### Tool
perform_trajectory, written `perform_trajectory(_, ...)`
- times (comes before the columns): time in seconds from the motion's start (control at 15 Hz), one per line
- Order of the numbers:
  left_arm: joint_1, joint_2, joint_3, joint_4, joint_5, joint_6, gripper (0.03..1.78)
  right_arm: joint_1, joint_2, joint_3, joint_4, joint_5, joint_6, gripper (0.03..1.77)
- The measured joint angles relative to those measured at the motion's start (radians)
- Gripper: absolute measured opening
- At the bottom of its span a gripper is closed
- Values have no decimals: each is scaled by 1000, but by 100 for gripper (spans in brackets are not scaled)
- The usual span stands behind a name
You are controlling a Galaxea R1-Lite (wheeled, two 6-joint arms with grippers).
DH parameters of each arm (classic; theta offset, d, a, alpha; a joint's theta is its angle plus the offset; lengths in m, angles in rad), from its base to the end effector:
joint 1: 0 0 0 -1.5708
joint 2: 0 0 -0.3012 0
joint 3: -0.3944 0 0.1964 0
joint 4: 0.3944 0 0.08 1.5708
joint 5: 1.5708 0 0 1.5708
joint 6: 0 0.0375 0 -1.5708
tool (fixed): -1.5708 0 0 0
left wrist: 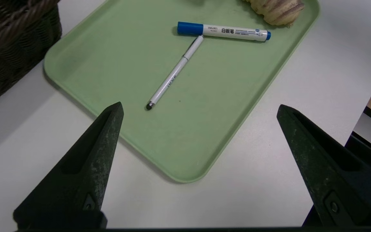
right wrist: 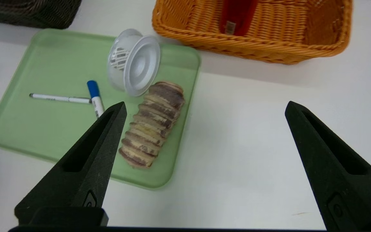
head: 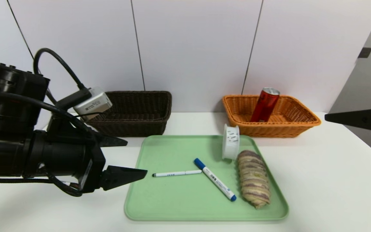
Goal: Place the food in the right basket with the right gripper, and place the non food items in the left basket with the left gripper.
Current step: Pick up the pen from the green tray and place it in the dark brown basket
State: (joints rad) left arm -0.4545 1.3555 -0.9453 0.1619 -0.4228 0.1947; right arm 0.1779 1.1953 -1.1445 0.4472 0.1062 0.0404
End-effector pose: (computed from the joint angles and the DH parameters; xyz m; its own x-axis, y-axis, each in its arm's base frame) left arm 0.1981 -0.1139 0.2293 0.5088 -0.7053 -0.4937 0.7910 0.6093 -0.0553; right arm 0.1740 0.0353 0.2904 0.8410 0.2589 -0.4750 -0.2484 0.9648 0.0861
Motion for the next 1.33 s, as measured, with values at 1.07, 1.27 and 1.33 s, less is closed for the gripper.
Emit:
perform_trajectory(1.07,-193,376,-245,50,4,95,169,91,7,98,-14,41,6,169)
perform_trajectory(1.27,-193,437,-331,156,37,126,169,91,9,119,-16,45,6,169)
perform_trajectory(1.33,-193,455,-365,190,56,128,169,91,10,126,-17,47,6,169)
